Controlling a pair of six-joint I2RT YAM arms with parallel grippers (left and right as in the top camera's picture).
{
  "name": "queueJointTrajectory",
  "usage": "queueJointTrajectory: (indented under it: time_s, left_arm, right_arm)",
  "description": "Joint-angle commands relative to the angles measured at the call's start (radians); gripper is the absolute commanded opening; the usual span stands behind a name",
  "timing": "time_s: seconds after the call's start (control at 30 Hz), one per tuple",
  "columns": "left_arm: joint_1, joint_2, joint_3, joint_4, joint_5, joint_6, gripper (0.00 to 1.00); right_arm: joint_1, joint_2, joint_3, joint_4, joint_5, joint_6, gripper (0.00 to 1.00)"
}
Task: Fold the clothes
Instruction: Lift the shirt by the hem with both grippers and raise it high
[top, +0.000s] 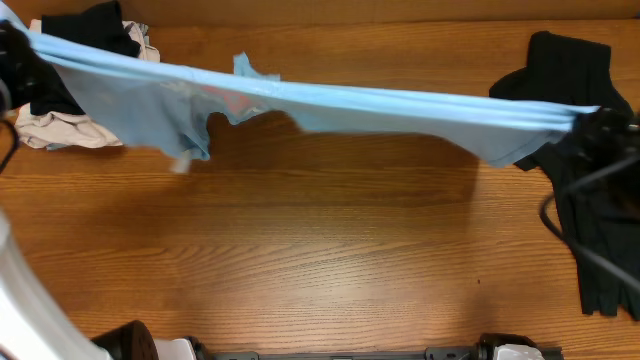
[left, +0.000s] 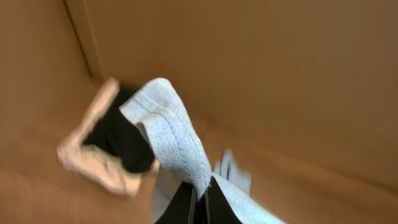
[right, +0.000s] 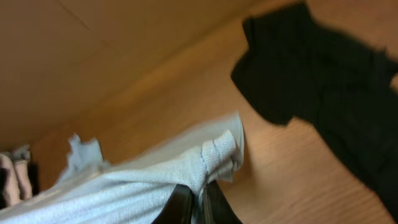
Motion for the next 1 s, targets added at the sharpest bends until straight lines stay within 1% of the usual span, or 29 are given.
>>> queueJointTrajectory:
  time_s: [0.0,0.17,0.3,0.43,0.6,0.67,0.8,0.97]
  left_arm:
    - [0.013,-0.076,0.141,0.012,-0.042,0.053,0.04]
    - [0.013,-0.150,0.224,0.053,-0.079,0.060,0.04]
    - [0.013,-0.168,0.222,0.062,-0.102,0.073,0.04]
    - [0.013,-0.127,0.209,0.054,-0.102,0.082,0.04]
    - [0.013,0.000,0.207,0.063,-0.083,0.083,0.04]
    - [0.013,0.060,0.207,0.087,-0.053,0.085,0.04]
    - [0.010,0.188,0.207,0.200,0.033,0.085,0.04]
    - [-0.037,0.293,0.207,0.356,0.026,0.086,0.04]
  right_arm:
    - [-0.021,-0.014,0.148,-0.036,0.067,-0.072,0.04]
    - [-0.021,-0.014,0.304,-0.080,0.067,-0.098,0.04]
    - [-0.021,-0.006,0.319,-0.056,0.067,-0.125,0.04]
    - [-0.021,0.055,0.319,-0.034,0.066,-0.150,0.04]
    - [-0.021,0.194,0.319,0.008,0.066,-0.169,0.04]
    - [-0.021,0.258,0.319,0.051,0.065,-0.173,0.04]
    - [-0.021,0.390,0.319,0.216,0.065,-0.177,0.04]
    - [-0.020,0.489,0.319,0.440,0.037,-0.177,0.04]
